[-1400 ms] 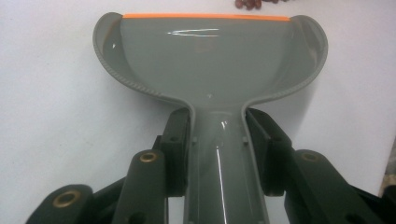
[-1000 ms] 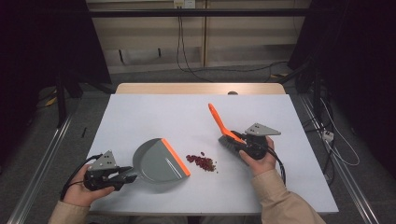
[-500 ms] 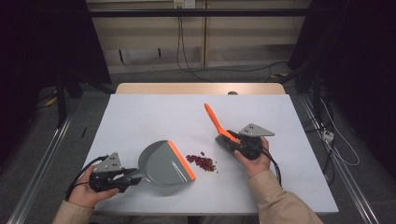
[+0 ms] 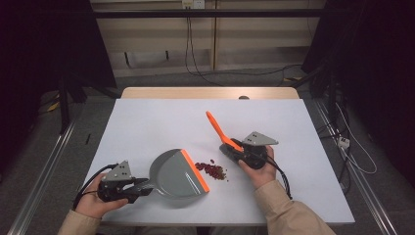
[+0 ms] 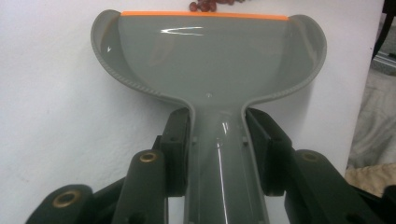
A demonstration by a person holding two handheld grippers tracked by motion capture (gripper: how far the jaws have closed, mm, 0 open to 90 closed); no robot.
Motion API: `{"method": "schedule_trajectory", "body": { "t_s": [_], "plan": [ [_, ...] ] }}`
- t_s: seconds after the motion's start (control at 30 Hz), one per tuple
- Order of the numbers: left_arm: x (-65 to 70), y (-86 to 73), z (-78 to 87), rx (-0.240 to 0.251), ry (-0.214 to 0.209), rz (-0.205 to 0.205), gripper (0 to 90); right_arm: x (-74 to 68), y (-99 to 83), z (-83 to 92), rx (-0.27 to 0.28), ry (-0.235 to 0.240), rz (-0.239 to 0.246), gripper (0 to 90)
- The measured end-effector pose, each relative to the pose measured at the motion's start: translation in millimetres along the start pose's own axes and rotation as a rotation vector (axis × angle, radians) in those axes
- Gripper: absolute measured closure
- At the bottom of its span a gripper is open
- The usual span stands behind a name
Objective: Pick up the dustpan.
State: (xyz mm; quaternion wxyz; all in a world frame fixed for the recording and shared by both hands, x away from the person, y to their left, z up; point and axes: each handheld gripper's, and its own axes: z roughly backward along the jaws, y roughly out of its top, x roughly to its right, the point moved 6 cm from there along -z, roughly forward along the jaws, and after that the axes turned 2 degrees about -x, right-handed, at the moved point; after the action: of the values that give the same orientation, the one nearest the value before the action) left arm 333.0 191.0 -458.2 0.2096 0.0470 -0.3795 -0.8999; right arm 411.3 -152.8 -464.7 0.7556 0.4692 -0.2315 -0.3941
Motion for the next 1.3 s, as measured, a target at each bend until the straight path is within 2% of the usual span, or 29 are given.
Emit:
{"method": "schedule_trajectory", "body": {
  "t_s": [0.13, 0.3, 0.37, 0.5, 0.57, 0.77, 0.93, 1.13, 1.3],
  "plan": [
    [0.2, 0.4, -1.3, -0.002, -0.006, 0.000, 62.5, 2.6, -2.2, 3.7, -0.011, 0.004, 0.000, 69.2],
    [0.3, 1.0, -1.8, -0.004, -0.002, 0.000, 62.5, 7.2, -3.9, 13.0, -0.016, -0.003, -0.029, 61.4],
    [0.3, 1.1, -1.9, -0.005, -0.004, -0.002, 62.5, 7.8, -5.7, 15.8, -0.022, -0.001, -0.021, 61.1],
    [1.4, 2.2, -1.9, -0.008, -0.013, -0.011, 62.5, 9.3, -7.9, 23.5, -0.023, -0.004, -0.017, 62.8],
    [3.5, 2.9, -2.7, -0.004, -0.021, -0.015, 62.5, 10.0, -8.4, 26.8, -0.025, -0.016, -0.005, 68.0],
    [5.1, 3.8, -4.3, -0.004, -0.022, -0.010, 62.5, 10.3, -10.0, 32.1, -0.034, -0.029, -0.036, 70.9],
    [5.5, 4.9, -4.4, -0.015, -0.022, -0.015, 62.5, -0.7, -10.1, 31.5, -0.026, -0.032, -0.031, 71.2],
    [5.2, 4.7, -5.7, -0.007, -0.016, -0.008, 62.3, -18.0, -11.8, 30.4, -0.005, -0.086, 0.005, 71.2],
    [4.2, 3.3, -7.3, -0.003, -0.022, 0.005, 61.7, -20.5, -12.7, 31.1, 0.006, -0.094, 0.028, 70.8]
  ]
}}
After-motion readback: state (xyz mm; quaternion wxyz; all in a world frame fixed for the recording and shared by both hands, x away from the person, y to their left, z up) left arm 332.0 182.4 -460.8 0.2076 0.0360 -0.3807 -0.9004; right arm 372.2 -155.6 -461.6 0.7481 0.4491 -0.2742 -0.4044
